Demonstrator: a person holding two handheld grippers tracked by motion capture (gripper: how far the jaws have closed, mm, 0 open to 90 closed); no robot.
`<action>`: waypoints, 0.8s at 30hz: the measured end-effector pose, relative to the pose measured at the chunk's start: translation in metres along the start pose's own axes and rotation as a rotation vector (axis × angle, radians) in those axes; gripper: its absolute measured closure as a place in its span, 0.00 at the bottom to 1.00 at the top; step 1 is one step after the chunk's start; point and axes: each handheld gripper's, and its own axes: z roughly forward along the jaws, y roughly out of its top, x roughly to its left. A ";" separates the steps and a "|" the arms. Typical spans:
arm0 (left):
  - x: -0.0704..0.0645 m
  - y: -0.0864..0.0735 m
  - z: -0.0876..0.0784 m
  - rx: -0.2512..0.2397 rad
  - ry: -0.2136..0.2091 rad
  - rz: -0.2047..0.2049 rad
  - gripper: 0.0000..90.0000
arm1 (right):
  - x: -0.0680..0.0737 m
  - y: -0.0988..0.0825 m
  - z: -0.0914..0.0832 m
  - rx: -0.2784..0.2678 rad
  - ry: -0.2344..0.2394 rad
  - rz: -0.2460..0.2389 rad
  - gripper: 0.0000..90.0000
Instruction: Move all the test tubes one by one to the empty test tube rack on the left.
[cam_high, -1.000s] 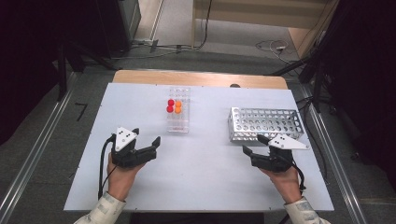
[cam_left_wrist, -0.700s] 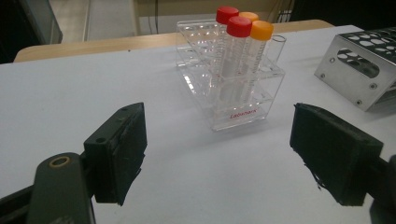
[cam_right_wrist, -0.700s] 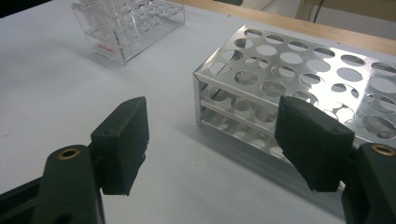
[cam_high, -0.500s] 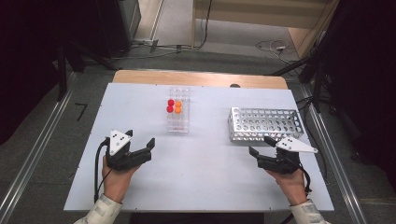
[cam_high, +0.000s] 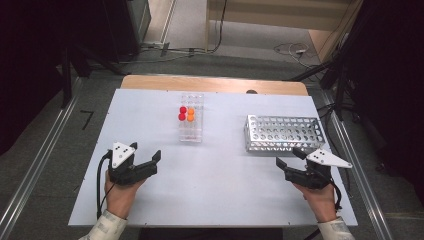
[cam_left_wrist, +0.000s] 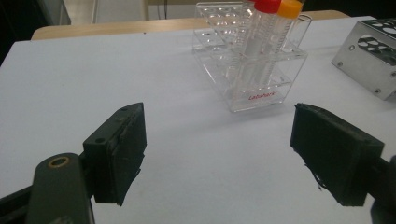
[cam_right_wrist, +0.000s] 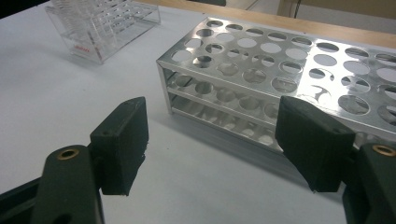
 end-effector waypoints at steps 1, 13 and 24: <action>0.001 -0.001 -0.001 0.001 0.002 -0.002 0.21 | -0.001 -0.001 -0.001 0.000 -0.001 0.002 0.27; 0.012 -0.004 -0.010 -0.008 0.035 -0.016 0.21 | -0.010 -0.007 -0.008 0.001 -0.027 0.021 0.26; 0.026 -0.011 -0.017 0.001 0.073 -0.035 0.21 | -0.029 -0.019 -0.021 0.002 -0.086 0.060 0.26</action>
